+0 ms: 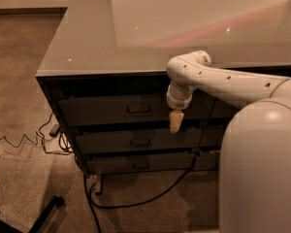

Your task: Open top drawer

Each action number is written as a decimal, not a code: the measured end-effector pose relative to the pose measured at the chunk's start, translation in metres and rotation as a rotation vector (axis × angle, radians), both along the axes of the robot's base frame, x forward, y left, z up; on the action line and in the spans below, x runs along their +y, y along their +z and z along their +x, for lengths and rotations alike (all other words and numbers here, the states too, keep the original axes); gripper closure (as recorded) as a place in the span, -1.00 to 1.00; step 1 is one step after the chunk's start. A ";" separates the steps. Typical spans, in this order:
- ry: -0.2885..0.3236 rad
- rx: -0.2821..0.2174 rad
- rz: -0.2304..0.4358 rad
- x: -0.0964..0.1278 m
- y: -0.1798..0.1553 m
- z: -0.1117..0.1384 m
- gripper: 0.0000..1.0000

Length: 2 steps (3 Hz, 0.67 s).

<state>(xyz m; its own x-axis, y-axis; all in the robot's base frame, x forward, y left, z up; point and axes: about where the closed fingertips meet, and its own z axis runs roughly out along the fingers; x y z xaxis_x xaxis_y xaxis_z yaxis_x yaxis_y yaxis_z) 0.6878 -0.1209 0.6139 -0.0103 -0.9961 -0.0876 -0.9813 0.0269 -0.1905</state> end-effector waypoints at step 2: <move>0.000 0.018 -0.001 0.001 0.004 -0.003 0.24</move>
Offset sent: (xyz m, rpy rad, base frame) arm -0.0336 -0.0320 0.0062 -0.0775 0.0697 -0.0827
